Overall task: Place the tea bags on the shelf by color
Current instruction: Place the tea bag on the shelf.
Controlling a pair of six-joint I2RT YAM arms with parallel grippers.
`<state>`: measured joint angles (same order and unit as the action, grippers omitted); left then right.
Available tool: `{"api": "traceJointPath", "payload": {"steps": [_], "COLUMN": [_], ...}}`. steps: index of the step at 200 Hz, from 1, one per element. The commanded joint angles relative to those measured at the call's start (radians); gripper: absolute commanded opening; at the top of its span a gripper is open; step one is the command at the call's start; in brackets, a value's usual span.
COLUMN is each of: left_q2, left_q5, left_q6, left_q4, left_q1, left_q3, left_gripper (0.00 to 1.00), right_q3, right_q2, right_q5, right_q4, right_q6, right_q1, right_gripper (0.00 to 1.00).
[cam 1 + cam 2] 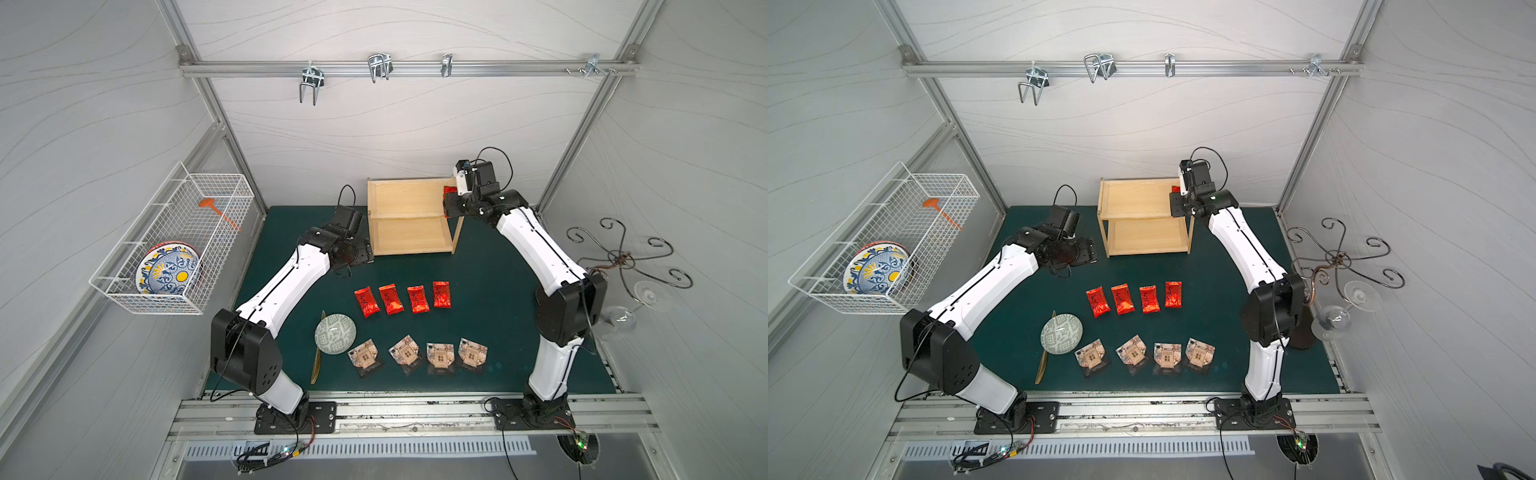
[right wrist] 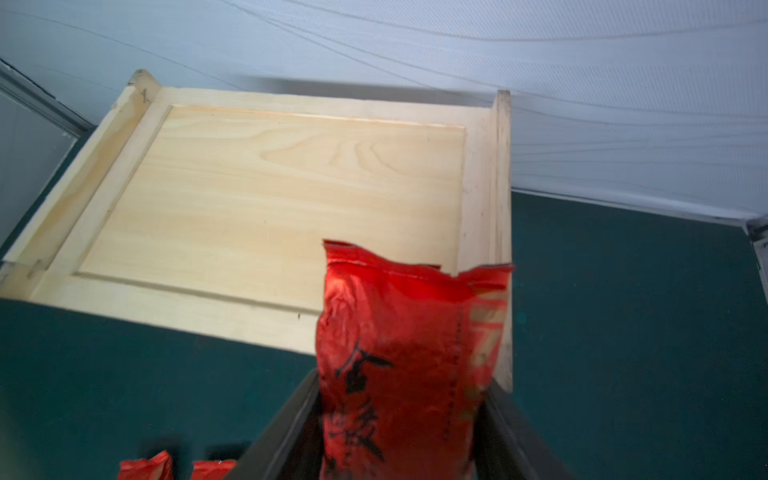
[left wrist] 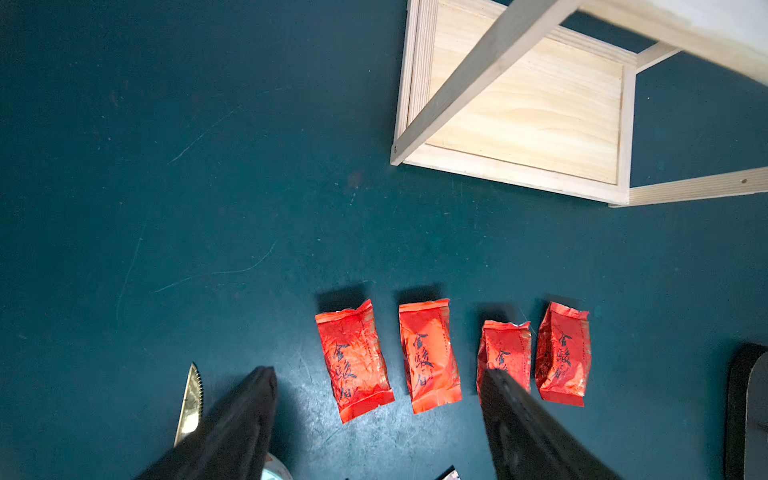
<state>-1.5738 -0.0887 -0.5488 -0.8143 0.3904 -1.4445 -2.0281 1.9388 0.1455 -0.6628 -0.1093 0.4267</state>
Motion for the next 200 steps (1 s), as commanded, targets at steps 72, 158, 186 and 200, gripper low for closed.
{"api": "traceJointPath", "payload": {"steps": [72, 158, 186, 200], "left_q2": [0.006, 0.014, 0.018, 0.02], "left_q5": [0.009, 0.014, 0.006, 0.007], "left_q6": [0.042, 0.044, 0.046, 0.047], "left_q4": [0.045, 0.061, 0.059, 0.059], "left_q1": [0.01, 0.01, 0.009, 0.01], "left_q3": [0.001, 0.024, 0.024, 0.023], "left_gripper": [0.83, 0.83, 0.83, 0.83], "right_q3": [-0.149, -0.165, -0.172, -0.175], "right_q2": [0.139, 0.185, 0.175, 0.165], "right_q5": [0.037, 0.062, 0.071, 0.075], "right_q4": [-0.036, -0.017, -0.018, -0.017], "right_q6": [0.1, 0.117, 0.096, 0.095], "right_q1": [-0.019, -0.022, -0.019, -0.013], "right_gripper": [0.58, 0.61, 0.62, 0.64]}}
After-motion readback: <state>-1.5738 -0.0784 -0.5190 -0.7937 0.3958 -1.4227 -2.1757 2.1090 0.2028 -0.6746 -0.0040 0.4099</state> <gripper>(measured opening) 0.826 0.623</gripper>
